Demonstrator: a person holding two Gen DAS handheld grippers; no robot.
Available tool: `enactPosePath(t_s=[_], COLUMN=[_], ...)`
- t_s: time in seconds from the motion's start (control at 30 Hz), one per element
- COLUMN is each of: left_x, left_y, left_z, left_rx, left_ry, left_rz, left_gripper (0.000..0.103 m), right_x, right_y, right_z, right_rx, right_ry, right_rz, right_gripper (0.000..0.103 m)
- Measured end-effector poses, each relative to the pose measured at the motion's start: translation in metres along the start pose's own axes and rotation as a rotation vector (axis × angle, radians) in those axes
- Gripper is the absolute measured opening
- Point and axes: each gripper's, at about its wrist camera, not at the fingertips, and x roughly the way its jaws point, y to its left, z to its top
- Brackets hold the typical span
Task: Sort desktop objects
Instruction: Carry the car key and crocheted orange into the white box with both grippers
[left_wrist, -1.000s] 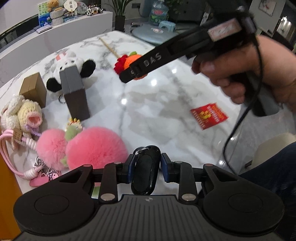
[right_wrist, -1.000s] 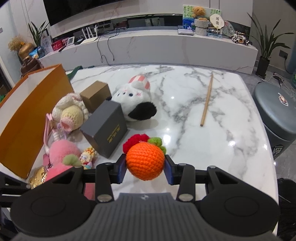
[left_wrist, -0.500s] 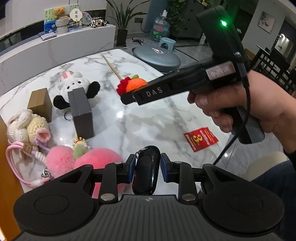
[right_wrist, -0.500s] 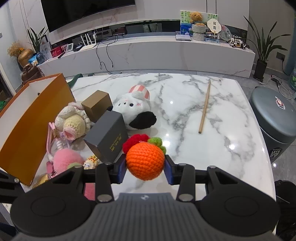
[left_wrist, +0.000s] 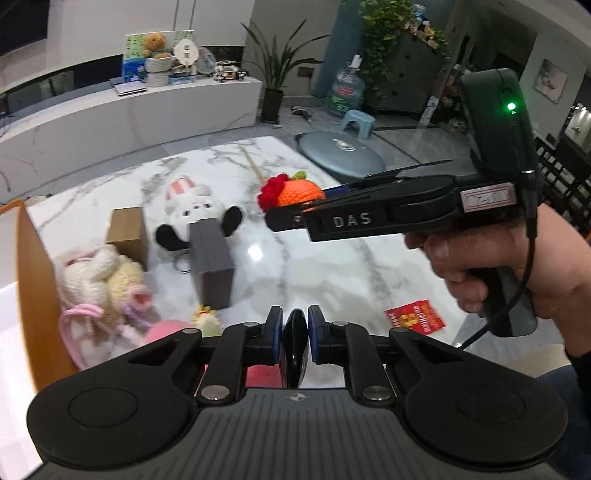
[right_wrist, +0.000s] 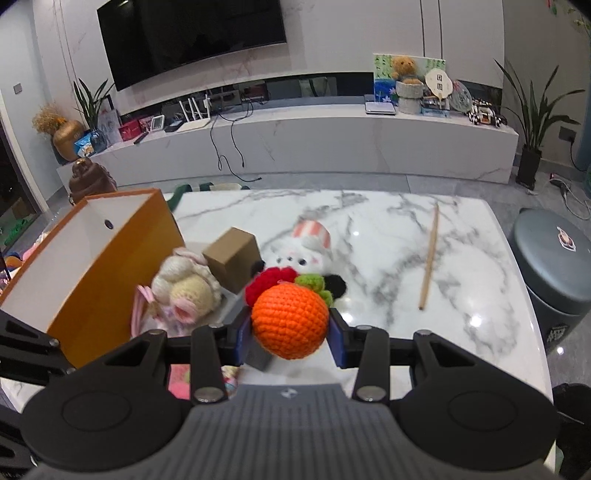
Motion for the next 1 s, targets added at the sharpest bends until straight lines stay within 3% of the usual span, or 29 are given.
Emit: enactPosePath(t_s=[0.4,0.6,1.0], left_x=[-0.013,-0.048,-0.146], left_y=[0.027,0.038,0.105], left_z=[0.002,0.019,0.028], left_rx=[-0.076,-0.102,-0.235], left_ry=[-0.025,-0.115,-0.286], left_rz=[0.015,0.040,0.239], left_gripper=[0.016,0.016,0.016], right_x=[0.007,-0.005,-0.020], right_y=[0.013,0.027,0.118], right_z=[0.001,0.011,0.046], right_rx=[-0.012,-0.022,-0.110], right_ry=[0.008,-0.035,-0.149], right_rz=[0.009,0.041,0.215], right_gripper=[0.044,0.044,0.044])
